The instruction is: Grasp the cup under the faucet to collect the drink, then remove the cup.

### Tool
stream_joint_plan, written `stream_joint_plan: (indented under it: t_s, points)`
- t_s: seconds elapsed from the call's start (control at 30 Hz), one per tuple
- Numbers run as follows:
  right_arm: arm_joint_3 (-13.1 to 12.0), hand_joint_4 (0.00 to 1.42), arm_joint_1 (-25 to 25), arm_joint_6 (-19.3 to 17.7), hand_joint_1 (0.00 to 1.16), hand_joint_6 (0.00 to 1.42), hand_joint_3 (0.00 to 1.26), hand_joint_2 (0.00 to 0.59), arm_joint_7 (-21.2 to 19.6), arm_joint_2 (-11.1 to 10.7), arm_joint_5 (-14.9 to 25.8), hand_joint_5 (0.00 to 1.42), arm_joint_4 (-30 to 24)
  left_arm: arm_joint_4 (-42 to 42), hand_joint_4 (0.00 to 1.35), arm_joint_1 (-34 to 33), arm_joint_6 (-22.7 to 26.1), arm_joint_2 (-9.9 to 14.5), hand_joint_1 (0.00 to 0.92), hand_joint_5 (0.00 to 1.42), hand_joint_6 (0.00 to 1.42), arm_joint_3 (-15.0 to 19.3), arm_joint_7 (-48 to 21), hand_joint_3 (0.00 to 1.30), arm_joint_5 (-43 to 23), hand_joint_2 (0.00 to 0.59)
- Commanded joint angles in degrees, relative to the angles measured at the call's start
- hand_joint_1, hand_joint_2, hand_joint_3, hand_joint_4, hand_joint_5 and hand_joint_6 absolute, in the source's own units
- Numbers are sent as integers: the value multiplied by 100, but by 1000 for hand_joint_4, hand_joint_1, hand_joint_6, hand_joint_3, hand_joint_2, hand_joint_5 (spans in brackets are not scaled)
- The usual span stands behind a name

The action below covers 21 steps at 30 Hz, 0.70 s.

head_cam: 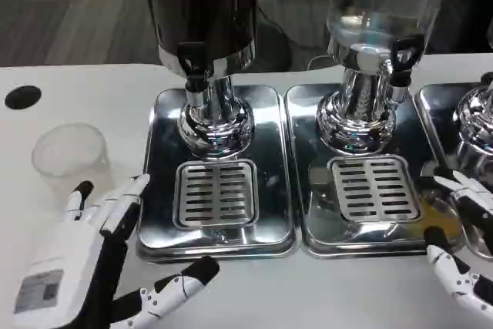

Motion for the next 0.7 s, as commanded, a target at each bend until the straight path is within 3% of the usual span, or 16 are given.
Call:
stream_joint_plan:
  t_s: [0.03,0.7]
  points:
    - [-78,98,-8,-144,457,0,231,466,-9,-37,120,72,125,-111,64,54,98,-21,0,159,0,-70,-5,154,109,90]
    - [-186,99,163,-287,459,0,231,466,8,-23,133,82,86,-249,73,190,47,16,0,160,0,-58,74,153,59,91]
